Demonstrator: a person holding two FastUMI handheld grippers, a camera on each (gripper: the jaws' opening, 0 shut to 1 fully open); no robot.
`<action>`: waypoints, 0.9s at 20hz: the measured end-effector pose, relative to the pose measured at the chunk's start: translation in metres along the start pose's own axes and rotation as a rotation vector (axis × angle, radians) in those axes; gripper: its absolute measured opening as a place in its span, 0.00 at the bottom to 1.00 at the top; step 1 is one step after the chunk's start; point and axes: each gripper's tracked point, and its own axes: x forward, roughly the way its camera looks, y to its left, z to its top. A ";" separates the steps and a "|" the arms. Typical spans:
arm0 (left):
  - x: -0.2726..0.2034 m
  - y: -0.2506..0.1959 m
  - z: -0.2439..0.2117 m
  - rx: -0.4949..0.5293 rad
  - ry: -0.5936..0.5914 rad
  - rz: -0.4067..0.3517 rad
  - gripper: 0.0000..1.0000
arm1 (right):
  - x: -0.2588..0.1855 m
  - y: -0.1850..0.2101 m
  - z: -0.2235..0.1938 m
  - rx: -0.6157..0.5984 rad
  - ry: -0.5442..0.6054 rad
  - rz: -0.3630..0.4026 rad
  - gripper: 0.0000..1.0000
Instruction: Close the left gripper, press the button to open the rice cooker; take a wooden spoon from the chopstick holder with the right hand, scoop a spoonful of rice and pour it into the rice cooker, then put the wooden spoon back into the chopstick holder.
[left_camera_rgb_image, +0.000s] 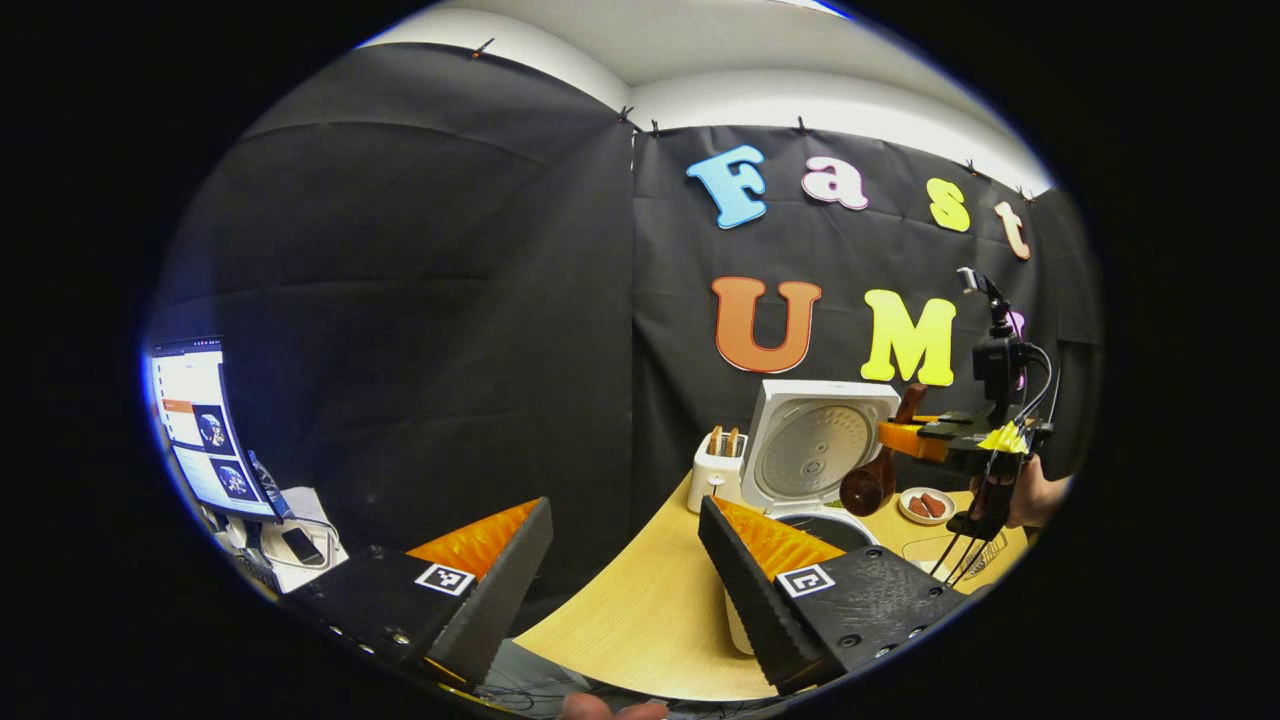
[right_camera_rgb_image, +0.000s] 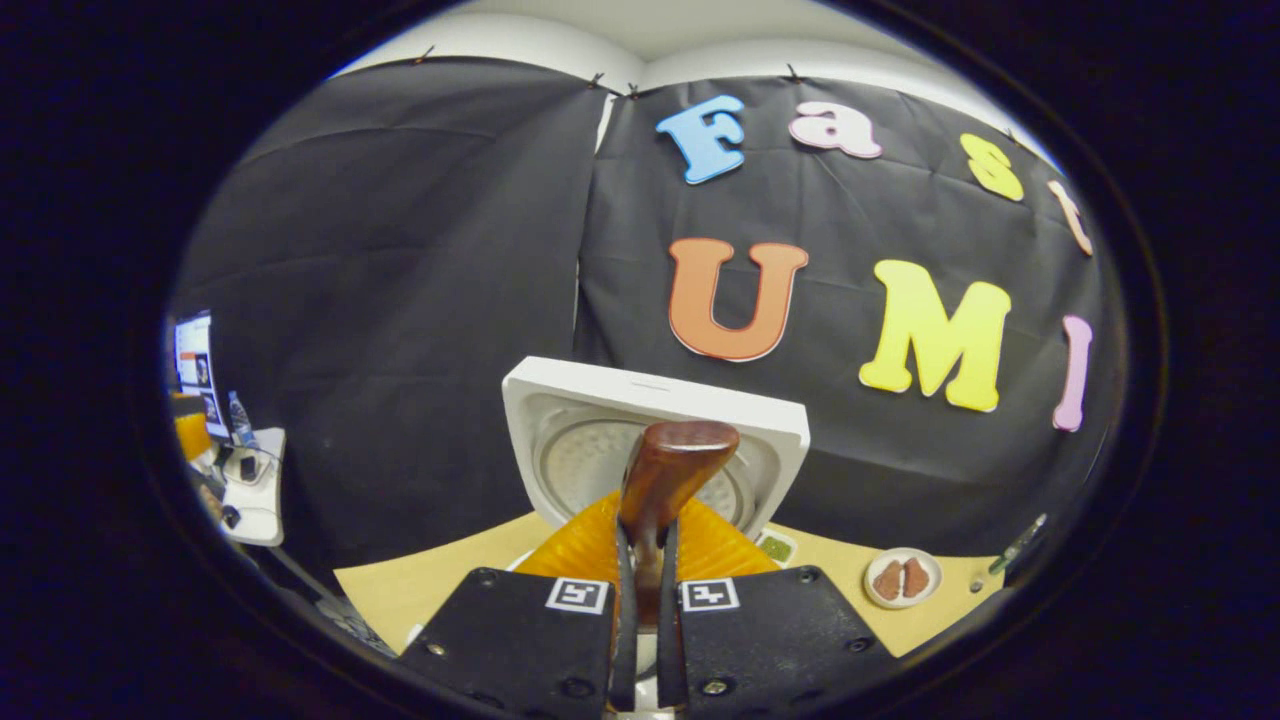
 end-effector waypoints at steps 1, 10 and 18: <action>0.000 -0.004 0.000 0.001 -0.002 -0.006 0.94 | -0.002 -0.004 -0.001 0.038 0.005 -0.003 0.13; 0.007 -0.079 0.000 0.013 -0.011 -0.133 0.94 | -0.072 -0.080 0.007 0.392 -0.026 -0.060 0.13; 0.000 -0.153 -0.003 0.037 0.001 -0.212 0.94 | -0.168 -0.210 0.003 0.660 -0.107 -0.210 0.13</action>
